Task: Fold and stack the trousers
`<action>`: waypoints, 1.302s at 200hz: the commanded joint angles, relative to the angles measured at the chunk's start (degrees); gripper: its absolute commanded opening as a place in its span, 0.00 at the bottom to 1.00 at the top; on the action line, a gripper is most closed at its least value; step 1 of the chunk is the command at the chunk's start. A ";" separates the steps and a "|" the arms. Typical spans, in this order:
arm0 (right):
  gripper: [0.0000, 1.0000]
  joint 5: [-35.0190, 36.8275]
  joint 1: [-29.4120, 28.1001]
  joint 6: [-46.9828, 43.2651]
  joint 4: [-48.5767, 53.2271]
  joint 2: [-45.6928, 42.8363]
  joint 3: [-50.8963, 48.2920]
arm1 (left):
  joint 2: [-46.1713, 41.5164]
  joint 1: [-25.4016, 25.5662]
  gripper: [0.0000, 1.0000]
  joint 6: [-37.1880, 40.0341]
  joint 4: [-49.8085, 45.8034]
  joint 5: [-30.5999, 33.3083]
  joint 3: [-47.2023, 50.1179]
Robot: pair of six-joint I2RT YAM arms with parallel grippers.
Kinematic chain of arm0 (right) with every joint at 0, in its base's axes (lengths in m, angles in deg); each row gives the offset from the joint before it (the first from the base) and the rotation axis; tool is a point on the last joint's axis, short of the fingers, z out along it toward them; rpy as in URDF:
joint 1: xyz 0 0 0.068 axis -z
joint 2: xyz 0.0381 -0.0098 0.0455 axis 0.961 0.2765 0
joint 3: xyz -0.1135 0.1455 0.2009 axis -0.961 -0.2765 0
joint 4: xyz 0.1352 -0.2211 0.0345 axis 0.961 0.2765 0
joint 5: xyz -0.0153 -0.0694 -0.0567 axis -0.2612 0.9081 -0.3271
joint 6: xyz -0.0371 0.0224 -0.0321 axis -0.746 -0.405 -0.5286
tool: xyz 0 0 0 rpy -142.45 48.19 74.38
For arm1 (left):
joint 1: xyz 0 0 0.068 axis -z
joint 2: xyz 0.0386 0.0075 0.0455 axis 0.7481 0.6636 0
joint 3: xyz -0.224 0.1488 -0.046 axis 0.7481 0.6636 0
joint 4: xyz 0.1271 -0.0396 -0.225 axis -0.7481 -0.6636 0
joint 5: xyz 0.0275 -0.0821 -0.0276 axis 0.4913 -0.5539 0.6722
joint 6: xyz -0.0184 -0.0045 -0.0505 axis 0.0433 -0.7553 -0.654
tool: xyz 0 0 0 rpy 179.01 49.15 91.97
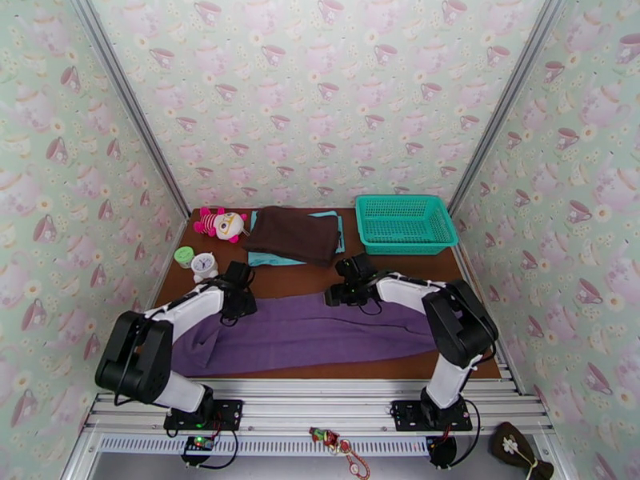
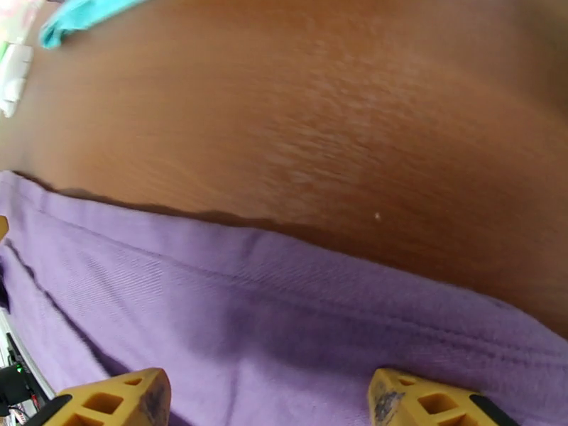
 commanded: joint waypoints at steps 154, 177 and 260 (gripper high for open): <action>0.78 -1.94 1.81 -6.66 1.59 1.22 6.70 | 5.55 -7.37 0.44 6.28 -2.69 9.69 -12.46; 0.78 -1.92 -0.01 -6.86 0.93 1.11 4.00 | 2.86 -9.72 0.44 6.33 -2.45 8.59 -9.27; 0.73 2.72 -4.36 -9.80 5.17 1.56 2.64 | -6.07 -7.70 0.43 1.12 -12.84 14.14 -5.02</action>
